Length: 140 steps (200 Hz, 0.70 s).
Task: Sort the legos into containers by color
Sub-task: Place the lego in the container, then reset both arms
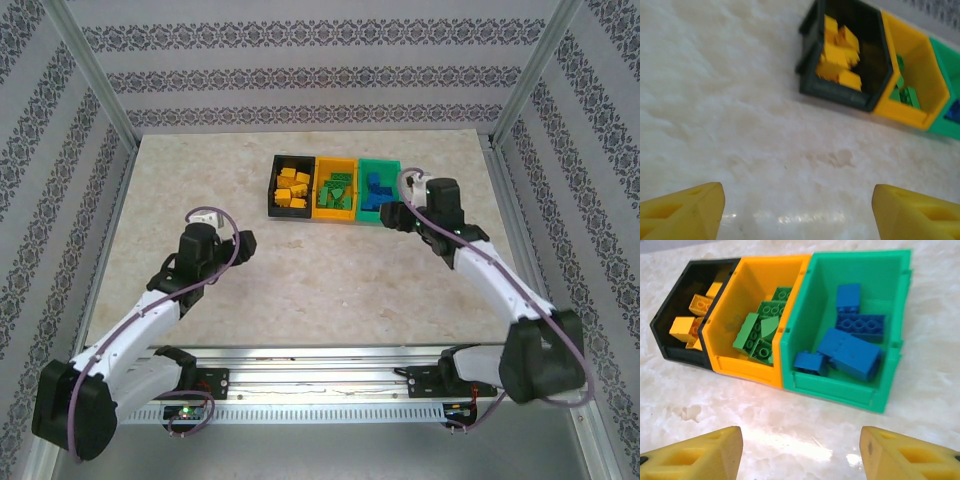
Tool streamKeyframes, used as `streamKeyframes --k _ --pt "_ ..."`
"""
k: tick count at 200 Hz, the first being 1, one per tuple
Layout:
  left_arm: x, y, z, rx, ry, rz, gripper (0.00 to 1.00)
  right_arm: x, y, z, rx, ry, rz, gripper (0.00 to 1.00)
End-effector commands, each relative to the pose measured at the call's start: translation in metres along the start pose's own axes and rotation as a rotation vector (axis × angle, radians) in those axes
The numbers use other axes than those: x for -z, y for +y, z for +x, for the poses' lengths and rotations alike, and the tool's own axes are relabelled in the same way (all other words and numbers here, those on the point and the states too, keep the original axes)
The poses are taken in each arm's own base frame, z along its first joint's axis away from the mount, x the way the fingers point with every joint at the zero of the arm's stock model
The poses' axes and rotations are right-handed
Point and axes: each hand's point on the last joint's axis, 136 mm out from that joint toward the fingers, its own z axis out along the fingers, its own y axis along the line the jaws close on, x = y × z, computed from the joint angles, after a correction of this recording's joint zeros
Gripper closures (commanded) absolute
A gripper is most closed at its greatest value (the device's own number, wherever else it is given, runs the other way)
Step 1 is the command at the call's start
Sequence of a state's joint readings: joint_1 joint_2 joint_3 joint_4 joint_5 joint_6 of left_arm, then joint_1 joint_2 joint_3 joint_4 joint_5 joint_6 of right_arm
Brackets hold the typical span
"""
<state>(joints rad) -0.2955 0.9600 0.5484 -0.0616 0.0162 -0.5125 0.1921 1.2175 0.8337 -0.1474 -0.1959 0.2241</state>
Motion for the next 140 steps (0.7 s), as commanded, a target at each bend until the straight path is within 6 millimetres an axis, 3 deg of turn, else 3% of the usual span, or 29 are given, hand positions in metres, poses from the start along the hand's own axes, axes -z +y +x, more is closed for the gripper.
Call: streamKeyframes --k 1,15,33,42,55,104,123,140 --pt "0.019 0.029 -0.032 -0.105 -0.132 -0.168 0.11 0.029 -0.020 -0.011 0.033 -0.100 0.107 0.33" --pt "0.035 0.048 -0.043 -0.110 -0.196 -0.277 0.00 0.045 -0.034 -0.017 0.010 -0.158 0.158 0.29" --pt "0.052 0.066 -0.057 -0.098 -0.274 -0.362 0.00 0.060 -0.057 -0.023 -0.037 -0.234 0.243 0.17" --pt "0.056 0.072 -0.061 -0.103 -0.304 -0.385 0.00 0.065 -0.070 -0.025 -0.056 -0.266 0.289 0.15" --pt "0.061 0.079 -0.067 -0.122 -0.332 -0.419 0.00 0.070 -0.091 -0.026 -0.101 -0.297 0.367 0.02" --pt "0.067 0.106 -0.076 -0.224 -0.486 -0.554 0.00 0.066 -0.179 -0.007 -0.234 -0.291 0.742 0.02" --pt "0.064 0.110 -0.070 -0.246 -0.574 -0.533 0.00 0.047 -0.183 -0.004 -0.157 -0.272 0.717 0.02" --pt "0.063 0.125 -0.061 -0.163 -0.630 -0.542 0.00 0.037 -0.182 0.001 -0.121 -0.321 0.678 0.02"
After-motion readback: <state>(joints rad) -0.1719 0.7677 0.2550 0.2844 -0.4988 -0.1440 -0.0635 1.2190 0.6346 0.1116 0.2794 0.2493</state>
